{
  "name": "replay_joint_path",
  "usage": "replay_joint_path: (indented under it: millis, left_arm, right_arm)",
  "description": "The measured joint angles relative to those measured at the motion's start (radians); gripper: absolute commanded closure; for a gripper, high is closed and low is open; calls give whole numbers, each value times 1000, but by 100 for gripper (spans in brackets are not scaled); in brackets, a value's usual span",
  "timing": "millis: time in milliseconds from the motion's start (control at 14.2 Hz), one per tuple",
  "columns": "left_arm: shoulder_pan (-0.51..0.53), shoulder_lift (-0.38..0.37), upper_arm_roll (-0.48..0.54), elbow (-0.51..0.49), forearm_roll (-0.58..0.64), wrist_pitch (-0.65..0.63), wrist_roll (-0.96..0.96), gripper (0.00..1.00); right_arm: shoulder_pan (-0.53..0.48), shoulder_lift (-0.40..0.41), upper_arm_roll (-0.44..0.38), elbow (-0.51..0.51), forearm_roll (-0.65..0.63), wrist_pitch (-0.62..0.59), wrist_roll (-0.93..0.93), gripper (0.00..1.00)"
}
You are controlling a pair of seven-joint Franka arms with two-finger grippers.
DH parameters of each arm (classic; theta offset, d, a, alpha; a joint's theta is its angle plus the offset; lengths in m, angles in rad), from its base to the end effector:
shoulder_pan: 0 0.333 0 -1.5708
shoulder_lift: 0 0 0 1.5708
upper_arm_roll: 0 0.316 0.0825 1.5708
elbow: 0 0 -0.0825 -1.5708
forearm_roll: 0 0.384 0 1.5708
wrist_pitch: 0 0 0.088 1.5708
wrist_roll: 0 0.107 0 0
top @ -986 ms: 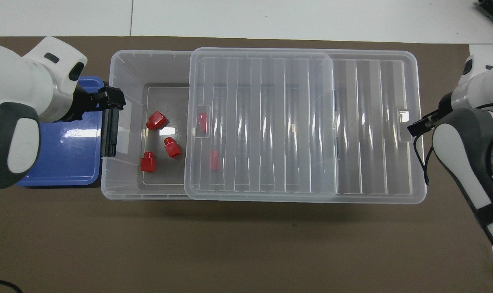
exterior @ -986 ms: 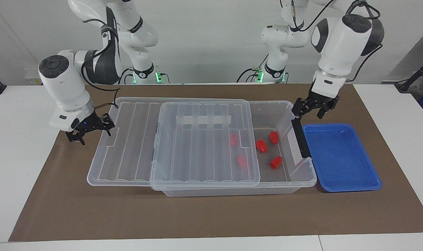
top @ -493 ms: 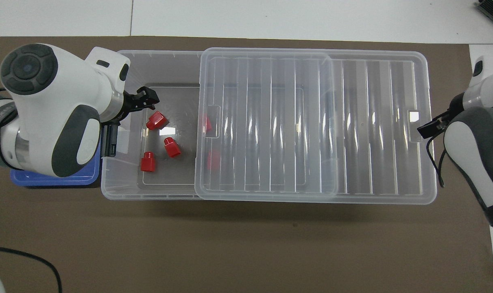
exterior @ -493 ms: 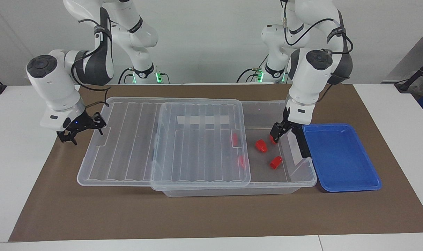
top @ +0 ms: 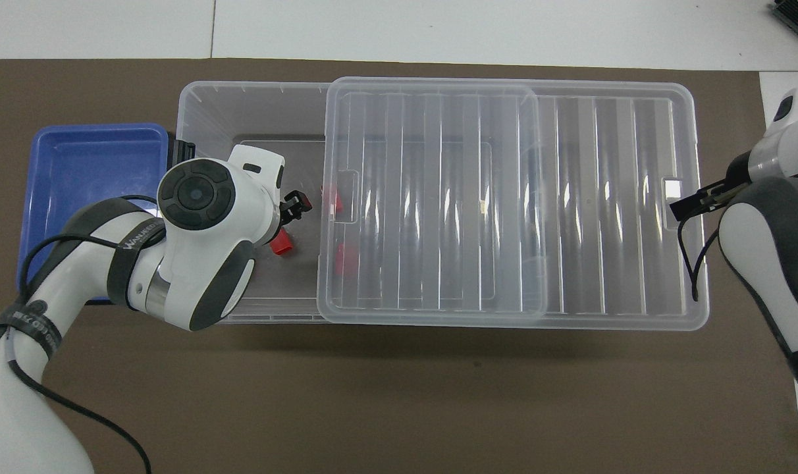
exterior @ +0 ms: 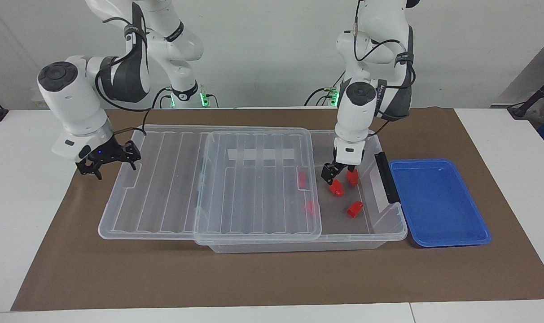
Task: Place red block in blue tray from box
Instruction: 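Lower the left gripper into the box and grasp a red block, then lift the red block out of the box with the left gripper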
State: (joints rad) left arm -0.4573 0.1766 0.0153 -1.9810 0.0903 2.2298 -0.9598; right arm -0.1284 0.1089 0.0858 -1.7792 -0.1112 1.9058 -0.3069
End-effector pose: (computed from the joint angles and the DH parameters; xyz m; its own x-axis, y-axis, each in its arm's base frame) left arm 0.5414 -0.2534 0.3854 0.8888 0.4463 0.1038 0.4476 -0.8942 0.0127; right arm 0.5959 -0.0352 0.4919 0.9556 0.2942 -0.0133 0.2941 -0.9509 0.0967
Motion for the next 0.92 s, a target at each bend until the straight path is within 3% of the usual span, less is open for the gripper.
replay_joint_path:
  millis: [352,704,915]
  left_arm:
    - [-1,14,8,-130,18,147,0,0]
    - [-1,69,7,-141,71,218,1,0]
    - [0,69,9,-141,80,221,41,16]
  right_arm:
    - [97,-72,7,-1,4,-53,334,1]
    - [118,-118,9,41,58,-82,493,1]
    - [118,-119,8,137,104,-166,534,1]
